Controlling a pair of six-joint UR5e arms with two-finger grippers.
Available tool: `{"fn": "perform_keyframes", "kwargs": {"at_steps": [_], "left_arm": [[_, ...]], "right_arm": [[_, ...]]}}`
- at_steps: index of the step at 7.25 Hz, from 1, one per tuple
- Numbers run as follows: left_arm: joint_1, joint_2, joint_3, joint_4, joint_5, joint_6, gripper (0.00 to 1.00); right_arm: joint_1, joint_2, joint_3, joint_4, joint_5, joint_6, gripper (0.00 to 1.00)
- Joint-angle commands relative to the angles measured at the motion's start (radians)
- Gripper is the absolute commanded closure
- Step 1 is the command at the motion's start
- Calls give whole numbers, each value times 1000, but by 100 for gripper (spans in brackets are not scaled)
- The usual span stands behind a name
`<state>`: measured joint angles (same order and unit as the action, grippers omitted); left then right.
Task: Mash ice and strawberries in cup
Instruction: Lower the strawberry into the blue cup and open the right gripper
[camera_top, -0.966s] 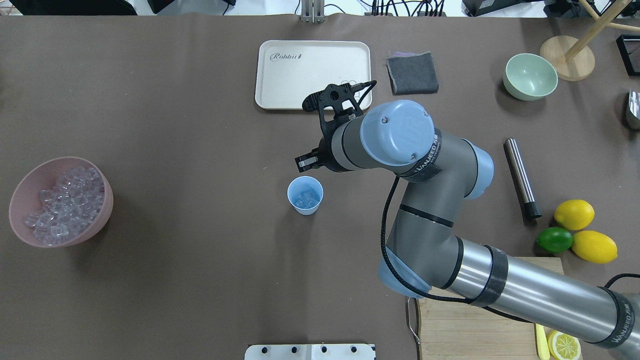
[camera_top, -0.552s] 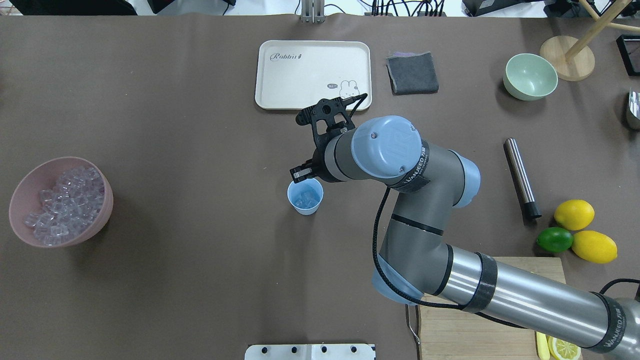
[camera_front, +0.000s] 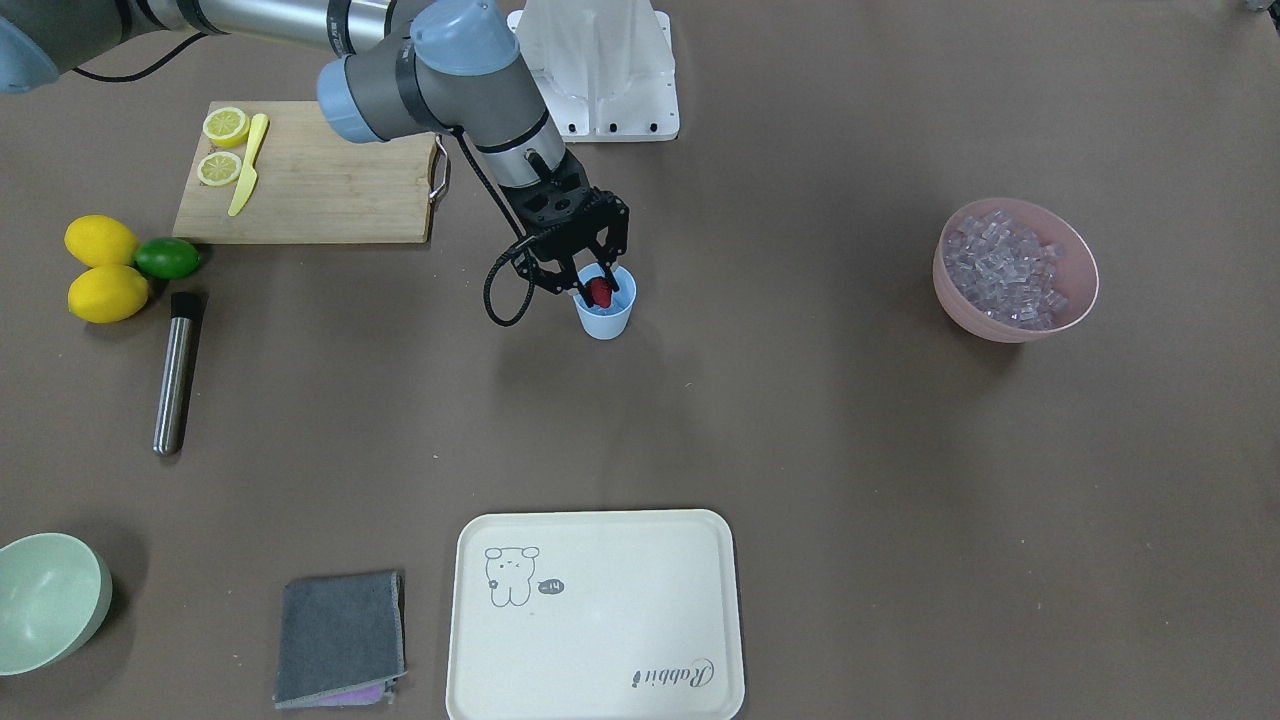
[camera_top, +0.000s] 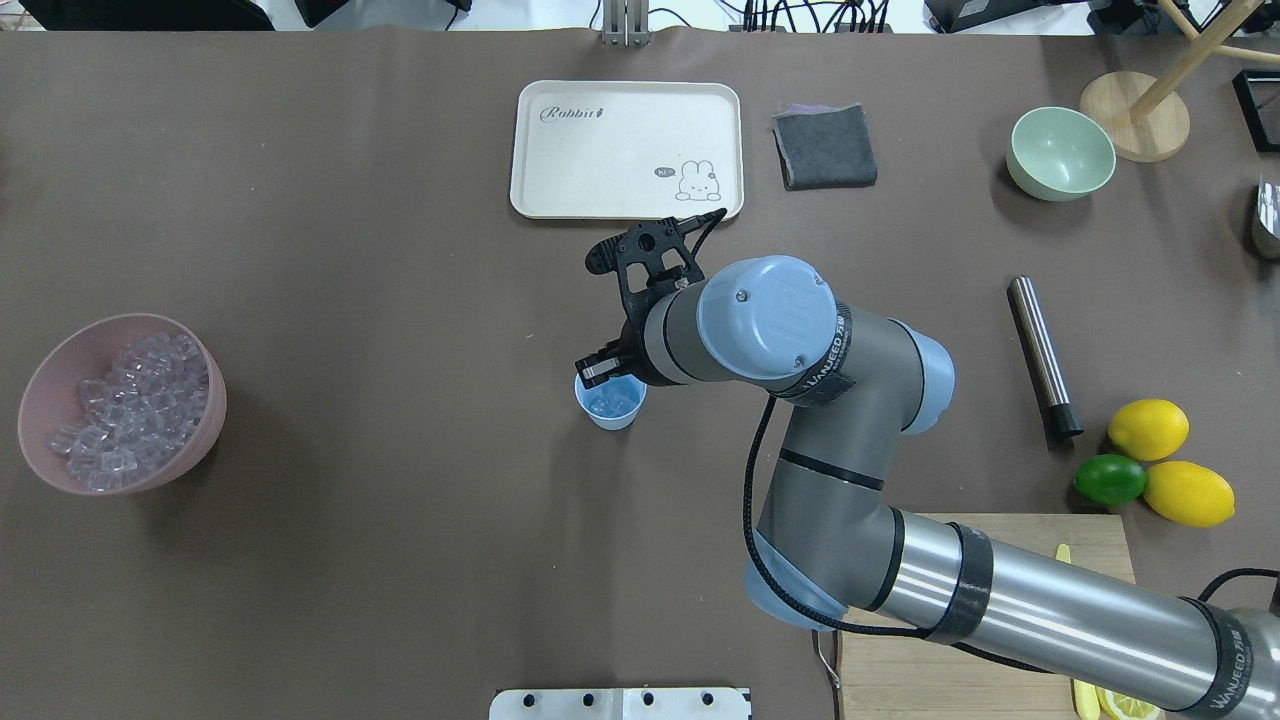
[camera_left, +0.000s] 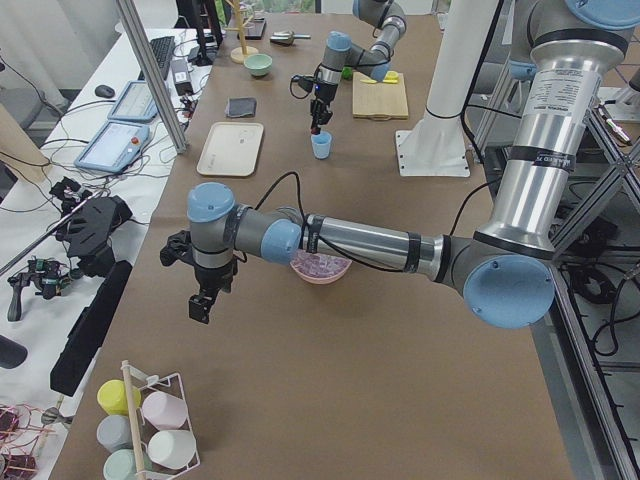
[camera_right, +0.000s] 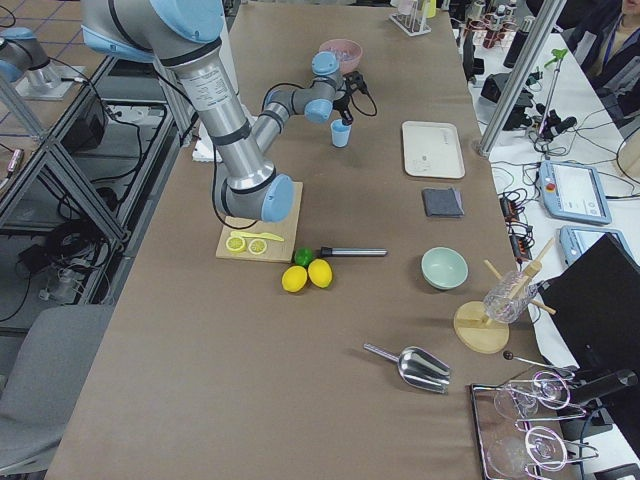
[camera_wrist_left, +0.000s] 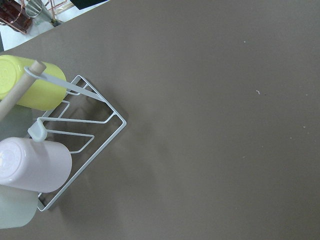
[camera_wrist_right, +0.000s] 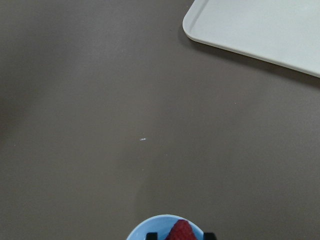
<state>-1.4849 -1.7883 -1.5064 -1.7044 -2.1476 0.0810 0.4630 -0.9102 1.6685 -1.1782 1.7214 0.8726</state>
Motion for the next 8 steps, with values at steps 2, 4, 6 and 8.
{"fn": "perform_keyframes", "kwargs": {"at_steps": [2,4,6,8], "left_arm": [[0,1,35,-60,0,-1,2],[-1,0,35,-60,0,-1,2],[0,-6,35,-60,0,0,2],[2,-17,44,-55,2,-1,2]], "right_arm": [[29,1,2,2,12,-43,1],[86,1,16,-1,64,-43,1],[230,-44,14,-9,228,-50,0],[337,-100,8,-26,302,-86,0]]}}
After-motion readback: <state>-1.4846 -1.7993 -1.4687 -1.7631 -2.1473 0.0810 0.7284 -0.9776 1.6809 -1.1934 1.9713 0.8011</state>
